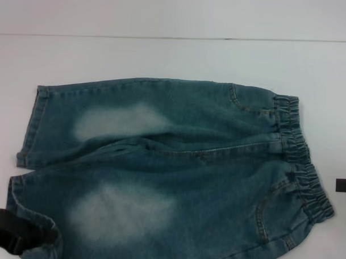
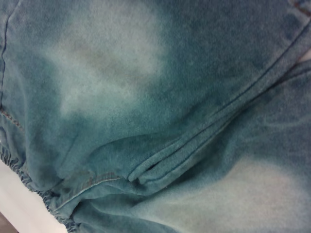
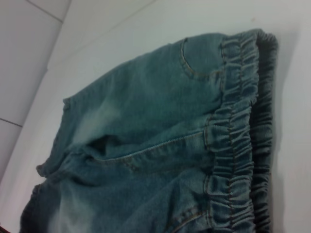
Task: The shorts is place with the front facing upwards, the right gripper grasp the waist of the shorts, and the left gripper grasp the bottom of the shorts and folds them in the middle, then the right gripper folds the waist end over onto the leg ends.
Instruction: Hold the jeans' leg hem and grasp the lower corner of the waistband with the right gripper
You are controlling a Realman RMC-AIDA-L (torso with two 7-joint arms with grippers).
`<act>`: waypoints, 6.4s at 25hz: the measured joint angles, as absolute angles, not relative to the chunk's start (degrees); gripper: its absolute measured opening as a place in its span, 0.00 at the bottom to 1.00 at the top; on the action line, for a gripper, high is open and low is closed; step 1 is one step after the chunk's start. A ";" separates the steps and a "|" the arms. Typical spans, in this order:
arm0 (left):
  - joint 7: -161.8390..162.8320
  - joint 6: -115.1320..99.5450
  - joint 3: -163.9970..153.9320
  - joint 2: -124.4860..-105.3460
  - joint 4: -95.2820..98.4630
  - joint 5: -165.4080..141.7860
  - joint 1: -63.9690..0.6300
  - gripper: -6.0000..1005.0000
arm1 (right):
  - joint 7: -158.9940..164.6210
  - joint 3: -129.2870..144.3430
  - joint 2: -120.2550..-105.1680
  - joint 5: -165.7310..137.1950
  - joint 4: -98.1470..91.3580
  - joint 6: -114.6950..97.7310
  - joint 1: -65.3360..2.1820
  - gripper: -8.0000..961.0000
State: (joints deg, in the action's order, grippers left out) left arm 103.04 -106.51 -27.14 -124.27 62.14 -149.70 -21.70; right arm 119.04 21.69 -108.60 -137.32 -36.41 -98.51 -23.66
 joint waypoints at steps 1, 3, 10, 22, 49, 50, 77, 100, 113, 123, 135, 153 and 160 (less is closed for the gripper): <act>103.33 -106.52 -27.20 -124.27 62.14 -149.68 -21.89 0.03 | 119.25 21.70 -108.73 -137.91 -36.41 -98.27 -23.99 0.91; 103.92 -106.67 -27.22 -124.32 62.14 -149.67 -22.27 0.03 | 119.58 21.81 -108.83 -138.22 -36.39 -98.18 -24.33 0.91; 105.81 -106.06 -27.25 -124.30 62.14 -149.60 -23.64 0.03 | 120.41 22.02 -108.38 -138.34 -36.39 -97.74 -24.58 0.91; 106.97 -104.57 -26.85 -124.26 62.04 -148.79 -25.33 0.03 | 125.33 24.81 -108.43 -142.08 -36.71 -97.17 -28.78 0.91; 108.45 -105.94 -27.07 -124.28 63.64 -147.90 -25.86 0.03 | 124.90 26.93 -110.18 -142.12 -36.10 -96.48 -28.74 0.91; 108.46 -105.97 -27.07 -124.28 63.64 -147.90 -25.88 0.03 | 124.90 26.94 -110.25 -142.09 -36.10 -96.47 -28.74 0.91; 108.46 -106.59 -27.16 -124.28 63.63 -147.92 -26.24 0.03 | 125.35 26.85 -109.83 -142.12 -36.12 -97.43 -28.18 0.90; 108.37 -106.59 -27.16 -124.28 63.54 -147.92 -26.92 0.03 | 124.81 26.72 -110.45 -141.78 -35.56 -96.67 -28.82 0.90; 108.46 -106.67 -27.25 -124.28 63.53 -147.92 -27.18 0.03 | 124.36 26.34 -110.56 -141.68 -34.10 -96.73 -29.25 0.90; 108.62 -106.71 -27.25 -124.36 63.54 -147.92 -27.49 0.03 | 124.11 26.10 -110.28 -139.70 -33.99 -98.24 -28.83 0.90; 108.64 -106.79 -27.24 -124.37 63.55 -147.92 -27.54 0.03 | 124.01 26.31 -110.46 -139.70 -33.10 -99.30 -28.74 0.91; 108.63 -106.78 -27.25 -124.19 63.19 -146.39 -27.71 0.03 | 119.59 27.11 -110.93 -140.10 -32.85 -97.84 -28.24 0.48; 108.63 -106.91 -27.24 -124.17 63.19 -144.95 -27.74 0.03 | 119.65 26.71 -110.67 -139.88 -32.97 -98.27 -27.97 0.07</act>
State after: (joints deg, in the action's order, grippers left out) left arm 108.63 -106.91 -27.24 -124.17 63.19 -144.95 -27.74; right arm 119.65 26.71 -110.67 -139.88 -32.97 -98.27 -27.97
